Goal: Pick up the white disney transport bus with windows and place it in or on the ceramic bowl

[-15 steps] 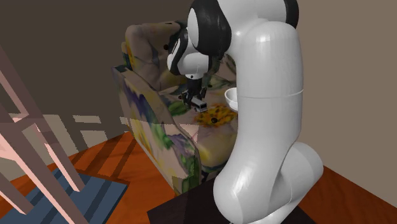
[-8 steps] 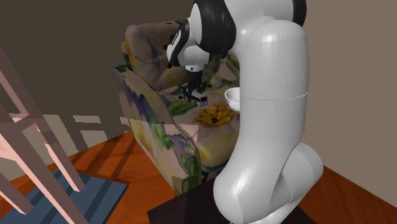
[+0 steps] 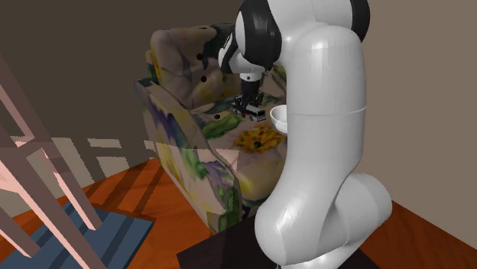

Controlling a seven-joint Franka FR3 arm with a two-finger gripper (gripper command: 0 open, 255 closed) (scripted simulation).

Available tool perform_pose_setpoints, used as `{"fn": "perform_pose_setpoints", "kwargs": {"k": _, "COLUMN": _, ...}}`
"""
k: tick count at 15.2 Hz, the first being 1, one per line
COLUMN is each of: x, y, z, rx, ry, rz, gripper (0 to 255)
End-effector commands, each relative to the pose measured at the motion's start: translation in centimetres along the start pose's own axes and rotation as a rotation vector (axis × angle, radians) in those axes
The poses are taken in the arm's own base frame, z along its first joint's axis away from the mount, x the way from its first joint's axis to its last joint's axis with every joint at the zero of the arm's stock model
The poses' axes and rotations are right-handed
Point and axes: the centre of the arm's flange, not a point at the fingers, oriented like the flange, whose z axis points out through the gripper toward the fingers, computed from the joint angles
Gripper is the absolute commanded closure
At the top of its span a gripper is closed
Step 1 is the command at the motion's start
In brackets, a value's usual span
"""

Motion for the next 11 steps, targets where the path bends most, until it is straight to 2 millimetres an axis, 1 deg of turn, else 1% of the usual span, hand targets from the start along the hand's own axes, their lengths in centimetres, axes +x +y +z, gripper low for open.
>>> {"fn": "perform_pose_setpoints", "kwargs": {"k": 1, "x": 0.2, "y": 2.7, "z": -0.1, "rx": 0.000, "ry": 0.001, "rz": -0.002, "gripper": 255}}
{"fn": "perform_pose_setpoints", "kwargs": {"k": 11, "x": -0.1, "y": 15.9, "z": -0.1, "rx": 0.000, "ry": 0.001, "rz": -0.002, "gripper": 255}}
